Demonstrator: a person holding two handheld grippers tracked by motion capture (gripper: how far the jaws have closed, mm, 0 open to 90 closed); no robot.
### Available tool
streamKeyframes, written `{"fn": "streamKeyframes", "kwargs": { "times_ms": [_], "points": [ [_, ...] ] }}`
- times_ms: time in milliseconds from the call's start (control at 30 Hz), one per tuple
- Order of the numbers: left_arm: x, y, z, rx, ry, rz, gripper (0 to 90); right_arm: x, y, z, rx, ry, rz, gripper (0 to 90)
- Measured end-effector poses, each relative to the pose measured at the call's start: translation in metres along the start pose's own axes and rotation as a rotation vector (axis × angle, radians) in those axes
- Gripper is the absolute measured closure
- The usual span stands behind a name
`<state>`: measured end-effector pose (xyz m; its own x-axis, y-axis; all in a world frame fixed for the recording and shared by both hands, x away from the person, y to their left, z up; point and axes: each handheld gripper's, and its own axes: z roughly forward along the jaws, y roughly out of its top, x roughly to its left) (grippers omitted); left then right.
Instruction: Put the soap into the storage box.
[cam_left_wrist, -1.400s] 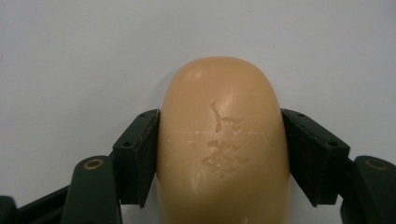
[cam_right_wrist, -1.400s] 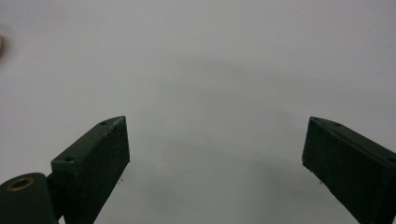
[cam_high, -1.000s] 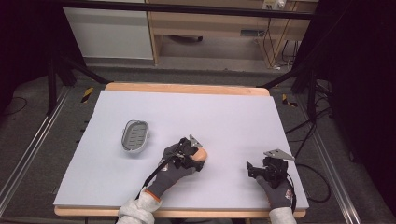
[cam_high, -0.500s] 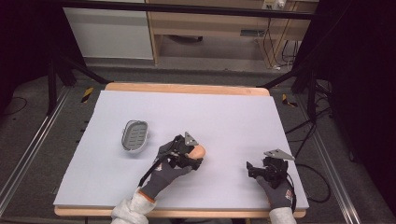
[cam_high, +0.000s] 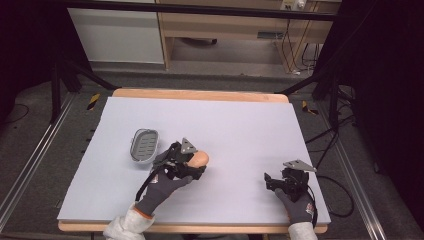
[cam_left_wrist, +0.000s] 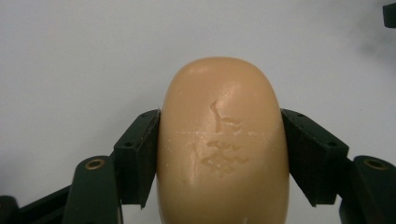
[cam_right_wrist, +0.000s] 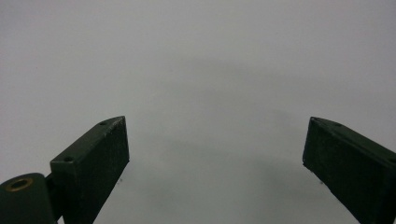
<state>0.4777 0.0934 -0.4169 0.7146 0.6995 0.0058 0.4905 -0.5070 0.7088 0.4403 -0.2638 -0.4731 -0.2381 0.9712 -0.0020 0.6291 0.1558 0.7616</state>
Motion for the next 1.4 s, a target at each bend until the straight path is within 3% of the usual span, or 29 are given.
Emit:
{"fn": "streamKeyframes", "kwargs": {
  "times_ms": [700, 1400],
  "points": [
    [0.041, -0.018, -0.038, -0.085, 0.077, -0.105, 31.8, 0.001, 0.000, -0.001, -0.004, 0.000, -0.004, 7.4],
    [0.093, -0.027, -0.050, -0.109, 0.170, -0.213, 31.9, 0.003, 0.001, -0.001, -0.004, 0.005, -0.019, 7.4]
  ]
}}
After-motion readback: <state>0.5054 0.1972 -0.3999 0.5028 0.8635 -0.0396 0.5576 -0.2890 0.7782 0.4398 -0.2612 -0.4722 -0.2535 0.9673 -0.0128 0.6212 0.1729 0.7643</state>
